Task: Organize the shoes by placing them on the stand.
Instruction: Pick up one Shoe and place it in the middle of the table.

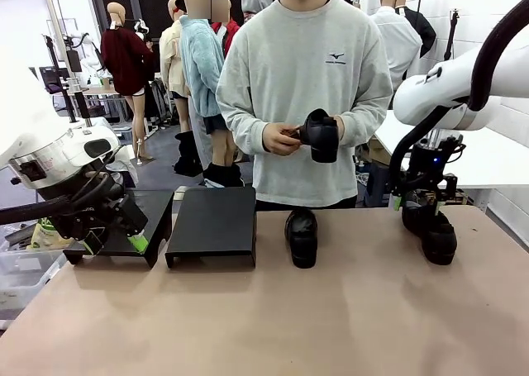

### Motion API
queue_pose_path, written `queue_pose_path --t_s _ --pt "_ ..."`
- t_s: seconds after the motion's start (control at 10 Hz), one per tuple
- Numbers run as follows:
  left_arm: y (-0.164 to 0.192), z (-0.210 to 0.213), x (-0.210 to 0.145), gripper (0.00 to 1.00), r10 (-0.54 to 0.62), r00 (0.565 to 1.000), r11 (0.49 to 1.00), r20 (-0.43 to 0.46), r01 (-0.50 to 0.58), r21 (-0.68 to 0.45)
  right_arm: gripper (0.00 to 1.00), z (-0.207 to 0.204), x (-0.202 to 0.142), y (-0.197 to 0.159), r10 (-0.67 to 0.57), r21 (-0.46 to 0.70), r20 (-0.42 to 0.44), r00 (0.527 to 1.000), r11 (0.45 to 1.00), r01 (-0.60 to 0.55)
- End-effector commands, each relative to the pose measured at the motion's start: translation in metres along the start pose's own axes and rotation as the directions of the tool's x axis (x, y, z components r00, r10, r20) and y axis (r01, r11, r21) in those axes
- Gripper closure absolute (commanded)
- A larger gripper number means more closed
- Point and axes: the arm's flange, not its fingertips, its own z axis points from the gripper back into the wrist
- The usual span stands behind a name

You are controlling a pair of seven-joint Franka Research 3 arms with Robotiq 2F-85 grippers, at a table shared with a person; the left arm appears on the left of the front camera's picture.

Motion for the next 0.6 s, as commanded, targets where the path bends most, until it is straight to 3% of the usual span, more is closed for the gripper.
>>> queue_pose_path --t_s 0.0,0.5 --pt "0.005 0.001 0.0 0.0 -0.013 1.0 1.0 -0.004 0.013 0.011 0.0 -0.008 0.013 0.003 -0.019 -0.05 -0.032 0.999 0.999 0.017" --pt "0.005 0.001 0.0 0.0 -0.013 1.0 1.0 -0.004 0.013 0.011 0.0 -0.041 0.017 0.01 -0.009 -0.047 -0.084 0.996 0.999 0.005"
